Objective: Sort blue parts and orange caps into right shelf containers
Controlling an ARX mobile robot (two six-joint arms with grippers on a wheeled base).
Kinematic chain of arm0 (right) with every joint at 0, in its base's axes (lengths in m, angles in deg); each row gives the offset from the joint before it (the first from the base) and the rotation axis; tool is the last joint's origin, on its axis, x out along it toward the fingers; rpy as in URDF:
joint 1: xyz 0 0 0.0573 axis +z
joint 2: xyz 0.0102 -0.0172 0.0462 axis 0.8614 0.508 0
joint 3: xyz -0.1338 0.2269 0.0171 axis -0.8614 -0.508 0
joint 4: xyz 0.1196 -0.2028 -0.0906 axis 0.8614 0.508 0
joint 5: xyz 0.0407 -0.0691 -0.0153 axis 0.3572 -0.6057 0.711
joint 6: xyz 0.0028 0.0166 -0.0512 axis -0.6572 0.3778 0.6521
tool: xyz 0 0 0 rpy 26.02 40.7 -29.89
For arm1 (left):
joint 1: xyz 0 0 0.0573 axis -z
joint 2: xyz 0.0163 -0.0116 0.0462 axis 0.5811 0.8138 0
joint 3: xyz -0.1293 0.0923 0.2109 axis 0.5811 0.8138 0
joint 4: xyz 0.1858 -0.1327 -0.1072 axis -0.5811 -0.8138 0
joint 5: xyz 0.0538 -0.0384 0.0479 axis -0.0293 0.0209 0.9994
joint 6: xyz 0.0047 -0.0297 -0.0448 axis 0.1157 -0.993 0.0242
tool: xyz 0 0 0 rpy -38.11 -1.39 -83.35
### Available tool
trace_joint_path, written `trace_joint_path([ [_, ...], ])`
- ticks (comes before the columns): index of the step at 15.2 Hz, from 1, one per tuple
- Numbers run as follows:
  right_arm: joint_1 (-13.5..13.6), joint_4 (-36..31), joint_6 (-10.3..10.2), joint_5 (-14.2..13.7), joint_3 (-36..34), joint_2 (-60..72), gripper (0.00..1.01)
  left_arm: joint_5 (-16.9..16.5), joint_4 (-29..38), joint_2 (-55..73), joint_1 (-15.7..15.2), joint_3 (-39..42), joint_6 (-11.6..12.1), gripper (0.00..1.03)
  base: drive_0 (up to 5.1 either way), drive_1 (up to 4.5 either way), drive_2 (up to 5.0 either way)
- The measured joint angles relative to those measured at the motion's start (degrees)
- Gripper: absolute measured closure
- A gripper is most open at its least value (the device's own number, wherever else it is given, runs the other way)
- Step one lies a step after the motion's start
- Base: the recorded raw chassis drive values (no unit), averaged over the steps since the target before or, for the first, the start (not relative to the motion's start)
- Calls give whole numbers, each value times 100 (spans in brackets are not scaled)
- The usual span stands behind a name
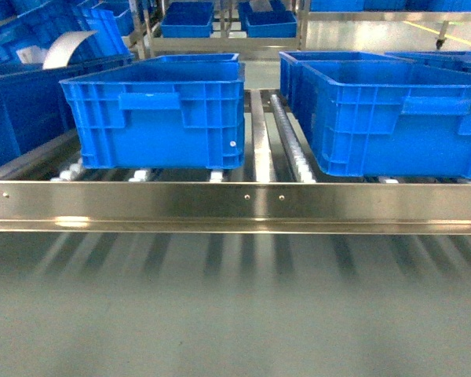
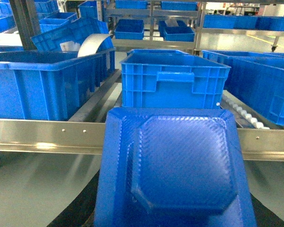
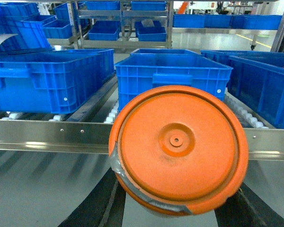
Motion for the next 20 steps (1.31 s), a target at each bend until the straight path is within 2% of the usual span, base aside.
trace_joint_path([
  [11, 0, -13, -2, 2, 0, 0, 58, 0, 7, 0, 0, 0, 0, 61, 0, 0, 0],
  [20, 0, -15, -2, 2, 0, 0, 58, 2, 2, 0, 0, 0, 2, 61, 6, 415, -404],
])
